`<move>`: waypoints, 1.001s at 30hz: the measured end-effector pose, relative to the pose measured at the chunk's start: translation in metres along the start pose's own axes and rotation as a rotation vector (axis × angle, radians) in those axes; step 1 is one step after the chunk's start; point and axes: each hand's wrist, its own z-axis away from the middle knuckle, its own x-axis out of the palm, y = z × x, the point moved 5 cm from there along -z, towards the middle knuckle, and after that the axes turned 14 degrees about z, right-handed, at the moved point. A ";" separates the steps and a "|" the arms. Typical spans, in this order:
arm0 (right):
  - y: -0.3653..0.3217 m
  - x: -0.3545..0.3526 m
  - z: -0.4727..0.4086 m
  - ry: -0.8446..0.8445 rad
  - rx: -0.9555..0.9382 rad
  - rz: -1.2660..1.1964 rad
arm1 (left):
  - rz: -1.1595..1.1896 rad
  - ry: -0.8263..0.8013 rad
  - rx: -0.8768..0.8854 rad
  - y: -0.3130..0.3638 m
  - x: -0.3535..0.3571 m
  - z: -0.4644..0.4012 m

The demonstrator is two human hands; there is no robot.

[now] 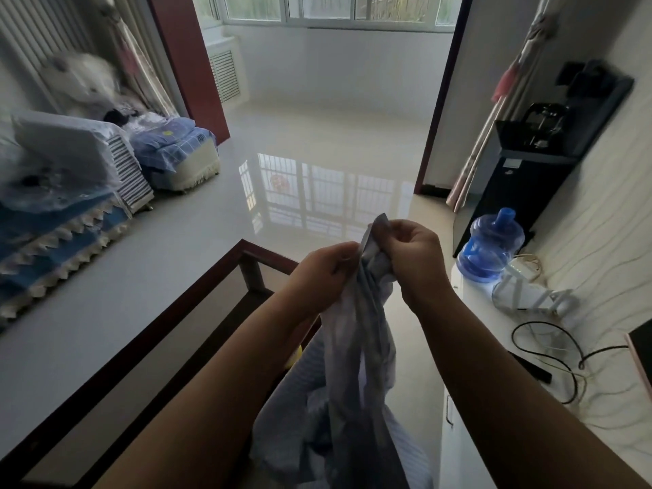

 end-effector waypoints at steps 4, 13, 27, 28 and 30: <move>-0.006 0.008 -0.008 0.132 0.002 -0.007 | 0.074 0.162 0.038 -0.007 -0.010 0.015; -0.028 0.023 -0.030 0.291 0.066 0.035 | -0.385 0.307 0.099 -0.050 0.040 0.107; -0.001 -0.012 -0.061 0.422 0.139 0.042 | -0.147 0.260 -0.630 -0.118 0.066 0.124; 0.002 -0.019 -0.063 0.420 0.130 0.049 | -0.048 0.291 -0.662 -0.123 0.056 0.124; 0.009 -0.039 -0.065 0.434 0.106 0.078 | 0.102 0.373 -0.660 -0.120 0.027 0.114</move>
